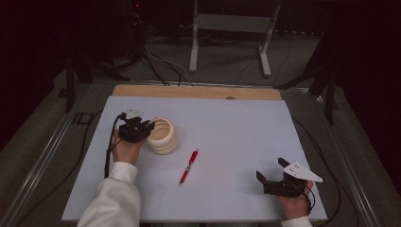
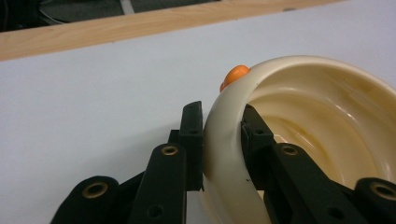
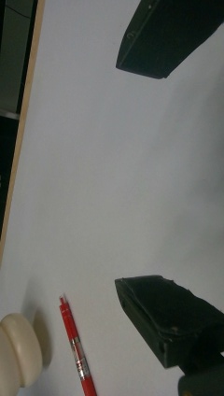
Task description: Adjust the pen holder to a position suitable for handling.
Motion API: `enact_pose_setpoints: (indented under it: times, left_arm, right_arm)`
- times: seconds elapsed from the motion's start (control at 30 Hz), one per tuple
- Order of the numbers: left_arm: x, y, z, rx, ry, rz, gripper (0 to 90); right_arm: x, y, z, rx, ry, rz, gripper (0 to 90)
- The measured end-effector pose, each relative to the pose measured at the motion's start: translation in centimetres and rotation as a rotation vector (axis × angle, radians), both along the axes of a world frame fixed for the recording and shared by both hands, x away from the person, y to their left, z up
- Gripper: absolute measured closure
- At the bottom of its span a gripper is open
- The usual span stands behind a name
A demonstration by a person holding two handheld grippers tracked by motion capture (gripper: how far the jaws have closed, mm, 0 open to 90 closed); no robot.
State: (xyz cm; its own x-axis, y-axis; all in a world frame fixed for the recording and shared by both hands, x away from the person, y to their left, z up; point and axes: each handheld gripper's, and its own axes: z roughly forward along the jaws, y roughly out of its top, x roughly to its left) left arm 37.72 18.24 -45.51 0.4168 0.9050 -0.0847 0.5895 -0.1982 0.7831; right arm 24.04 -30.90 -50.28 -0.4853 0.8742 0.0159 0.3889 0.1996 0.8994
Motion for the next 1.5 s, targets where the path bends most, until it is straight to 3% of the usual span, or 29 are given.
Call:
enact_pose_setpoints:
  times: [0.73, 0.93, 1.27, 1.33, 1.5]
  left_arm:
    - [0.5, -3.9, -0.9, 0.001, 0.034, -0.069, 75.7]
    - [0.7, -4.6, -0.8, -0.011, 0.056, -0.095, 75.4]
    - [0.8, -4.7, -0.9, -0.042, 0.058, -0.130, 73.5]
    - [0.7, -4.9, -1.0, -0.038, 0.030, -0.153, 66.8]
    - [0.6, -5.1, -1.0, -0.034, -0.002, -0.146, 48.7]
  right_arm:
    - [0.0, 0.0, 0.0, -0.002, 0.001, 0.001, 0.0]
    - [0.0, 0.0, 0.0, -0.003, 0.001, 0.000, 0.0]
    - [0.0, 0.1, 0.0, -0.004, 0.003, 0.000, 0.0]
    - [0.0, 0.1, 0.0, -0.005, 0.003, 0.001, 0.0]
    - [0.0, 0.1, 0.0, -0.004, 0.002, 0.001, 0.0]
